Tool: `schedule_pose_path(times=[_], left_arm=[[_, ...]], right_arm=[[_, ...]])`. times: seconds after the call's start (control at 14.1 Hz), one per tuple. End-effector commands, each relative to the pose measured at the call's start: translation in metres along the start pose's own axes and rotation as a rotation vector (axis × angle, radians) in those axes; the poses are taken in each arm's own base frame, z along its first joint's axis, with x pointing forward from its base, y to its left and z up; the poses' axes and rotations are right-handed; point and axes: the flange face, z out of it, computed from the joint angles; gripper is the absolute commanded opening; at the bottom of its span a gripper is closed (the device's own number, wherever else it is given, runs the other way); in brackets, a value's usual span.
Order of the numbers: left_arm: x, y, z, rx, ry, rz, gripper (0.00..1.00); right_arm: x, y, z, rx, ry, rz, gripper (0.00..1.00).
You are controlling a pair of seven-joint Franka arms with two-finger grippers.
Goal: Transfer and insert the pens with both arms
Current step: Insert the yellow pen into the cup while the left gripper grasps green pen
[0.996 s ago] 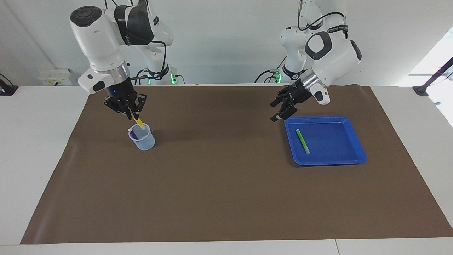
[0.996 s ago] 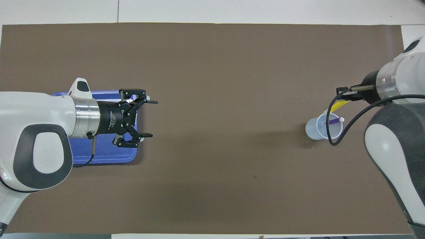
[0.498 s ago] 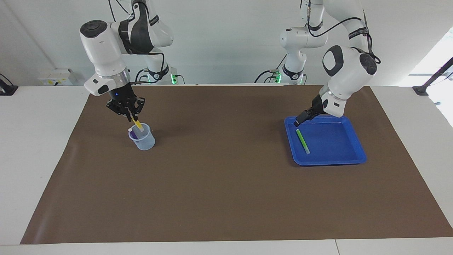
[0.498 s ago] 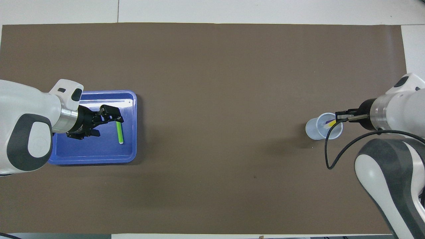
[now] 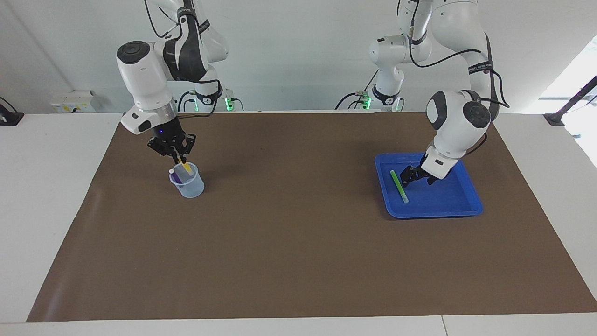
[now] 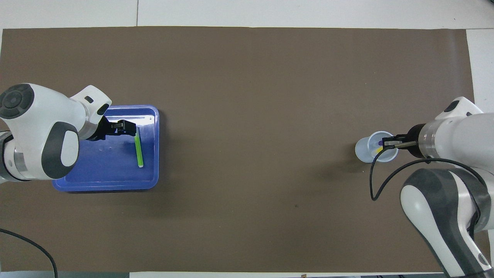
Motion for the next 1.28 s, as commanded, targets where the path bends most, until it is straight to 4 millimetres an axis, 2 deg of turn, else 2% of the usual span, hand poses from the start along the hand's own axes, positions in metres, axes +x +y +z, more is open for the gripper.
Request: schedule_pose_path(times=[0.0, 0.14, 0.5, 0.64, 0.78, 0.85, 0.92, 1.0, 1.21], left_arm=[[0.010, 0.004, 0.019, 0.037, 0.008, 0.060, 0.99], [0.010, 0.004, 0.027, 0.035, 0.011, 0.060, 0.88], [0.003, 0.007, 0.034, 0.037, -0.020, 0.056, 0.86], [-0.001, 0.016, 0.037, 0.038, -0.029, 0.061, 0.86], [-0.004, 0.016, 0.039, 0.039, -0.036, 0.060, 0.86], [-0.007, 0.016, 0.040, 0.040, -0.046, 0.063, 0.84], [-0.008, 0.016, 0.041, 0.041, -0.054, 0.061, 0.80], [-0.009, 0.016, 0.041, 0.042, -0.055, 0.063, 0.74], [-0.010, 0.016, 0.042, 0.043, -0.066, 0.062, 0.47]], right_arm=[[-0.004, 0.004, 0.017, 0.002, 0.011, -0.015, 0.00], [-0.002, 0.004, 0.025, 0.003, 0.010, -0.015, 0.00], [-0.005, 0.004, 0.037, 0.004, -0.010, -0.014, 0.00], [-0.005, 0.004, 0.038, 0.004, -0.012, -0.014, 0.00], [-0.005, 0.004, 0.038, 0.004, -0.013, -0.014, 0.00], [-0.005, 0.004, 0.038, 0.004, -0.015, -0.014, 0.20], [-0.005, 0.005, 0.038, 0.004, -0.016, -0.013, 0.46], [-0.006, 0.005, 0.038, 0.004, -0.019, -0.013, 0.59], [-0.006, 0.006, 0.036, 0.004, -0.024, -0.008, 0.70]])
